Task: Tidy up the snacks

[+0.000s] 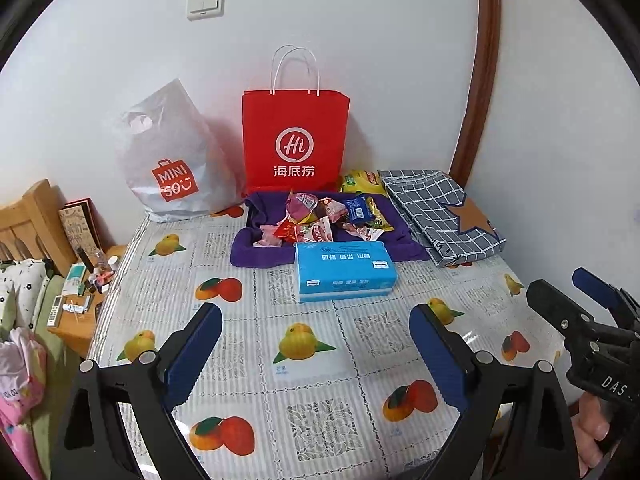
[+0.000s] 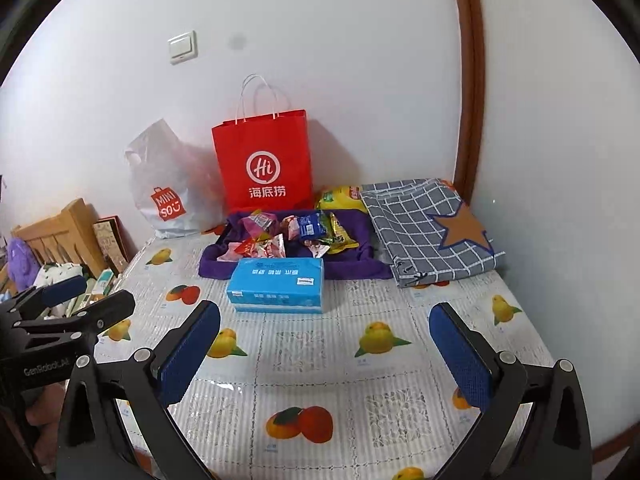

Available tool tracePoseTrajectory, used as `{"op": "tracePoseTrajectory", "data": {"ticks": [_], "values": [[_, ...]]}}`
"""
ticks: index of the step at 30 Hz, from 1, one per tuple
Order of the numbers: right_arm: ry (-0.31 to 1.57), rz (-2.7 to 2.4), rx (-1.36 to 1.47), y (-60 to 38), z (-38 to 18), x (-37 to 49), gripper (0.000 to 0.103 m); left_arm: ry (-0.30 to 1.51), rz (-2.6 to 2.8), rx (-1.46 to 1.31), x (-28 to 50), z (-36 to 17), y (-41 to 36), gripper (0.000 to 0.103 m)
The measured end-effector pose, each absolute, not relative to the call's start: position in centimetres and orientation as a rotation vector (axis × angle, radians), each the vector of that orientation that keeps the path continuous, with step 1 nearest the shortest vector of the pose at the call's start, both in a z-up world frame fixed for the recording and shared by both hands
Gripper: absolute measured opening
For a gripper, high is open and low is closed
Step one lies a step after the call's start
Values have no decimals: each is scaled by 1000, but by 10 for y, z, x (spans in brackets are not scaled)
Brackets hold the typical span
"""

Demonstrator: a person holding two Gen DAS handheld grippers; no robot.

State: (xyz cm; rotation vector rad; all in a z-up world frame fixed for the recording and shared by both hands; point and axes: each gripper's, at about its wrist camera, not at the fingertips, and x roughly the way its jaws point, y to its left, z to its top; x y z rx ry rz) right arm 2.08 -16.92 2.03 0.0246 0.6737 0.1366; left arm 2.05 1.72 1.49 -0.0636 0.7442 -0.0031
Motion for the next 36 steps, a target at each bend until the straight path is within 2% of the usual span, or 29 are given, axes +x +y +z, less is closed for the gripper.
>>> {"op": "tracePoseTrajectory", "data": {"ticks": [36], "values": [[681, 131, 28, -172, 10, 18, 103, 753, -11, -48, 20, 13, 9, 95]]}}
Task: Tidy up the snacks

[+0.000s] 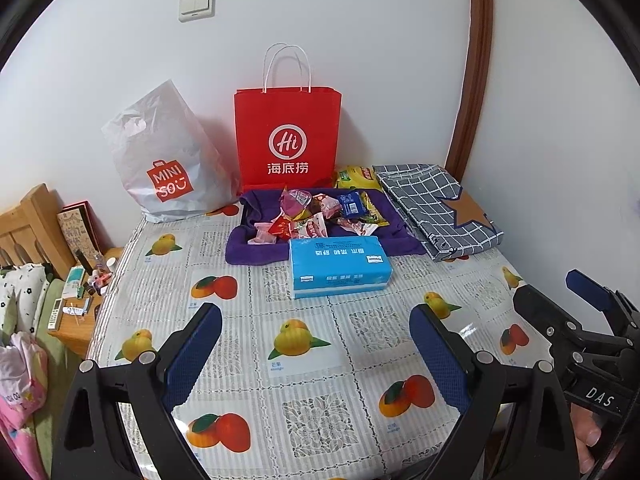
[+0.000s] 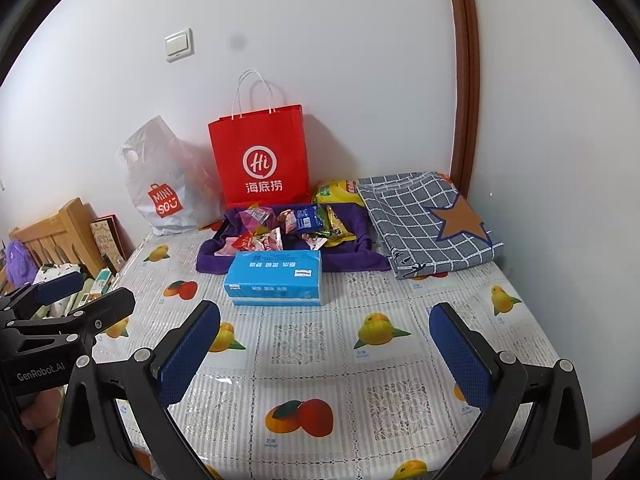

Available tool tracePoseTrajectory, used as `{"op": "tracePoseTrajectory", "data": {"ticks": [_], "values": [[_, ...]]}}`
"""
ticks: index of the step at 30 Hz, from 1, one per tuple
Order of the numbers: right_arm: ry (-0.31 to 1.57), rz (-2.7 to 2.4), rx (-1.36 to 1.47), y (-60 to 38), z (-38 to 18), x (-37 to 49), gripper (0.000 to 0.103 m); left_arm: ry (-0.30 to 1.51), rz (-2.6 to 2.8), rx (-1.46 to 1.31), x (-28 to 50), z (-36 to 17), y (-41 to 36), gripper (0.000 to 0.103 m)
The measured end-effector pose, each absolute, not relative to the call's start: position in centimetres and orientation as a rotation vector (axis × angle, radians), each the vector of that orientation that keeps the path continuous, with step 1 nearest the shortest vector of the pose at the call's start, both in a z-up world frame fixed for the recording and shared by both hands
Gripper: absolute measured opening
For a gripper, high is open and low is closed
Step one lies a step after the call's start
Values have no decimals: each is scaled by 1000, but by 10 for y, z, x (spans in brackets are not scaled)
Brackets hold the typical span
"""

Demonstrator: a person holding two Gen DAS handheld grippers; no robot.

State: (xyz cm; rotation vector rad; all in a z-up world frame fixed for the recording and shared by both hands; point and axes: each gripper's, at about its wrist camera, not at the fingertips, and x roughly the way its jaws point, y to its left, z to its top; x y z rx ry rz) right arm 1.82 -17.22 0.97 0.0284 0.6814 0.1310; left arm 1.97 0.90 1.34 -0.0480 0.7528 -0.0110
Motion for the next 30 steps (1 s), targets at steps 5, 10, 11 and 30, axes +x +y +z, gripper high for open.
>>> {"op": "tracePoseTrajectory", "data": {"ticks": [5, 10, 11, 30], "values": [[681, 129, 32, -173, 10, 18, 103, 755, -9, -46, 19, 13, 8, 95], [683, 126, 35, -175, 9, 18, 103, 755, -10, -46, 19, 13, 8, 95], [683, 126, 37, -176, 9, 18, 103, 755, -8, -46, 19, 13, 8, 95], [670, 107, 20, -176, 13, 17, 103, 751, -11, -44, 19, 14, 8, 95]]}}
